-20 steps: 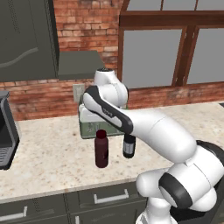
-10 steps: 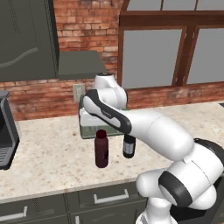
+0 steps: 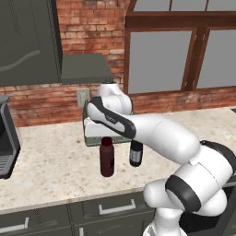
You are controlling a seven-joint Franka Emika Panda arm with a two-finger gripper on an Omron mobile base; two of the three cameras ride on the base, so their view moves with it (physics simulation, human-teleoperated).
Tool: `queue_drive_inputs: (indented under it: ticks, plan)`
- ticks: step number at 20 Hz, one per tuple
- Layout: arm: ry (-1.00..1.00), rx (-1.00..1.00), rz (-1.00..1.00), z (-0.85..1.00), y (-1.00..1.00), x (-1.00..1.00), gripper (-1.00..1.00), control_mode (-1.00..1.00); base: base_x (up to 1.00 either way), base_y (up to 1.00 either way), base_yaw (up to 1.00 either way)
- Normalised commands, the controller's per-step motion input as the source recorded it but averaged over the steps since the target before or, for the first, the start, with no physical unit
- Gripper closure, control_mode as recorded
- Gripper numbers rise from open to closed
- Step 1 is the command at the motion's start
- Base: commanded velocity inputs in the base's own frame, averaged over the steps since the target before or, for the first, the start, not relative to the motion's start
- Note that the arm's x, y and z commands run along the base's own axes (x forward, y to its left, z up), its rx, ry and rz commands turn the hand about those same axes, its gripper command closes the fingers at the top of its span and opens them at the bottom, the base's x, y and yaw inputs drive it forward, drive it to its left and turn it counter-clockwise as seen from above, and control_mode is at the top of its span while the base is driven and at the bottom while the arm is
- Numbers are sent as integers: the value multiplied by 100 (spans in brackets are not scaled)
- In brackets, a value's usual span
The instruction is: There is a wine glass and glass cup on the dining counter. Place the wine bottle next to the wine glass and the juice bottle next to the glass cup.
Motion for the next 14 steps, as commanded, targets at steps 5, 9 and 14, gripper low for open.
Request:
queue_drive_inputs:
  ticks: [5,9,14]
  plan:
    - [6,-4,-1,-8,0,0,-100,-100,0,0,0]
    - [4,-6,-1,-3,0,-1,-100,-100,0,0,0]
    - [4,-9,-2,0,0,-10,-100,-100,0,0,0]
